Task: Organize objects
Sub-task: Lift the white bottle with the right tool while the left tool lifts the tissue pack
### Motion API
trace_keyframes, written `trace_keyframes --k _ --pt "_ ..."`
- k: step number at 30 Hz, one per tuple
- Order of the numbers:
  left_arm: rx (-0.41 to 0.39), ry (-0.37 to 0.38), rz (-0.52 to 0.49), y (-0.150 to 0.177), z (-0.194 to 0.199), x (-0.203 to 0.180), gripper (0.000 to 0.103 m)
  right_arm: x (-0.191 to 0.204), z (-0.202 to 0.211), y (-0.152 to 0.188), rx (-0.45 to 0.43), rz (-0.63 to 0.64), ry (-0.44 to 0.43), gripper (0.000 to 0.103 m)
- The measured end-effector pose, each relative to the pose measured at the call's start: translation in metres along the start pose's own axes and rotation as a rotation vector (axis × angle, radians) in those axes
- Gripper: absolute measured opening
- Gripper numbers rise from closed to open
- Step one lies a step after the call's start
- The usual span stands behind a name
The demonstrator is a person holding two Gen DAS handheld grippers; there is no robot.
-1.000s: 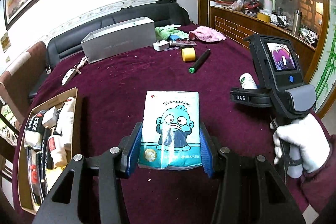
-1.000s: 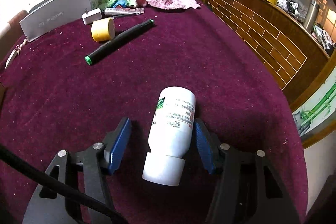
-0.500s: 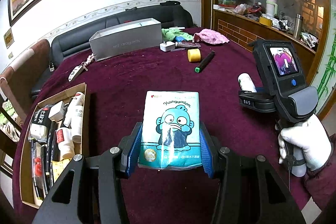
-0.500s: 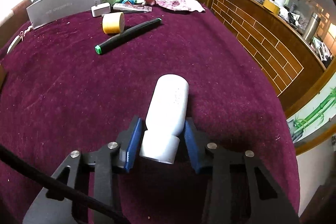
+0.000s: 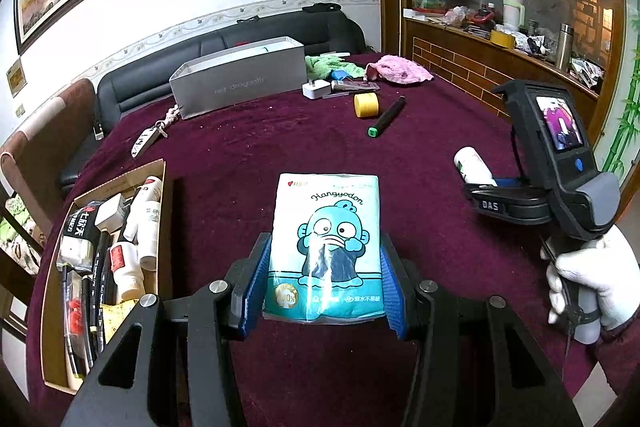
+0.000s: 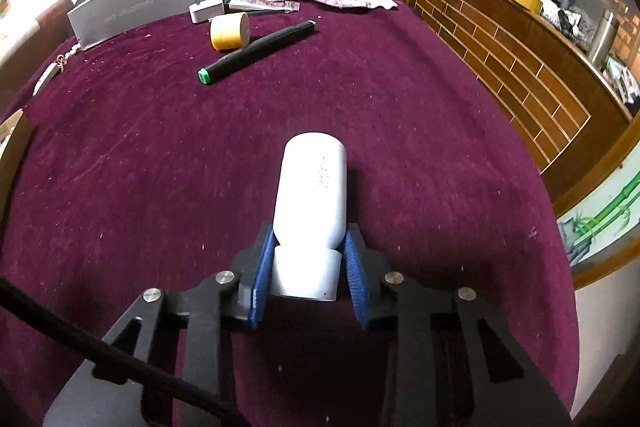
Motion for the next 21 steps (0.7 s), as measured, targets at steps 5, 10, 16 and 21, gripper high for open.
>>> trace_keyframes --k 5,10,16,21 --pt "0.005 0.005 0.000 0.003 0.001 -0.001 0.044 -0.011 0.007 0.010 0.027 -0.026 -0.061 0.031" --pt "0.002 0.004 0.005 0.007 0.007 0.003 0.044 -0.015 0.018 0.020 0.049 -0.038 -0.135 0.031" --pt "-0.021 -0.031 0.064 0.015 0.024 0.036 0.044 0.002 0.049 0.020 -0.006 -0.001 -0.200 0.031" --pt "-0.037 -0.073 0.155 0.028 0.040 0.079 0.044 0.031 0.077 0.016 -0.046 0.044 -0.289 0.007"
Point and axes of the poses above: each gripper's, at about its wrist camera, not at the fingertips, and z roughly against the way its jaws point, x to its left, y to its underside, the point moved 1 cm from there along -z, roughly the way its jaws point, and after that the axes turned 14 degrees about y, right-handed, at the moved point
